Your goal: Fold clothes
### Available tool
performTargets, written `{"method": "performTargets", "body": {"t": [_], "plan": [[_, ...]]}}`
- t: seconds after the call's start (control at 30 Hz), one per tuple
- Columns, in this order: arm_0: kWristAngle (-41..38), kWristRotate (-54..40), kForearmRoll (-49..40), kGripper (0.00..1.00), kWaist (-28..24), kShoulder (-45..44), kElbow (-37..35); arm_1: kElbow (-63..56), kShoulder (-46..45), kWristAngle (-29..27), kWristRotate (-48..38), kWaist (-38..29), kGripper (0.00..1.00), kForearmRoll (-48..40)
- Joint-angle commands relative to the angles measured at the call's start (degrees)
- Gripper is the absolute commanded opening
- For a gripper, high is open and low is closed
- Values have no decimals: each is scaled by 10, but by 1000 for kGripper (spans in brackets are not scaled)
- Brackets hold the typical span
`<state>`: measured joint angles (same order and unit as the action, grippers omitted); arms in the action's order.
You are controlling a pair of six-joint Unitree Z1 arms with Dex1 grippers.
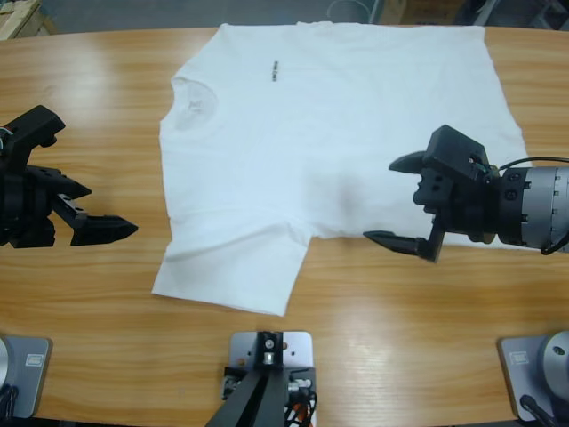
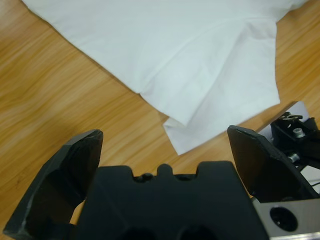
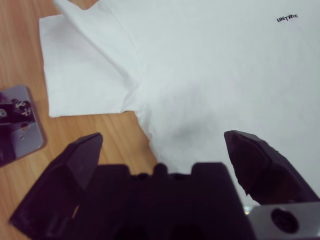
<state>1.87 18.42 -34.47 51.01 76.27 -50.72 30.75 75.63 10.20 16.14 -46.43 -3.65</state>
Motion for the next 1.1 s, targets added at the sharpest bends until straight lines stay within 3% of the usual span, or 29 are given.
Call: {"method": "performTargets", "body": {"t": [0.03,0.2,0.3,0.47,0.63,0.8,1.0,1.1], "plan": [[1,10,-1,964,0,4,19,-21,-6,-10,-7,-6,1000,-7],[1,18,-1,969,0,2,16,-21,-12,-13,-13,-6,1000,-7],[-16,75,-2,966,0,-12,22,-22,-18,-19,-30,-6,1000,-6],[-101,168,26,955,0,-77,96,-18,-47,-25,-108,-6,1000,14],[-105,252,167,953,0,-128,216,15,-85,-15,-153,-6,1000,111],[-117,249,248,945,1,-67,227,125,-67,5,-197,-6,1000,308],[-186,246,325,945,1,67,226,137,-98,-57,-233,-4,1000,308],[-183,254,334,916,3,79,233,140,-98,-55,-241,5,1000,335]]}}
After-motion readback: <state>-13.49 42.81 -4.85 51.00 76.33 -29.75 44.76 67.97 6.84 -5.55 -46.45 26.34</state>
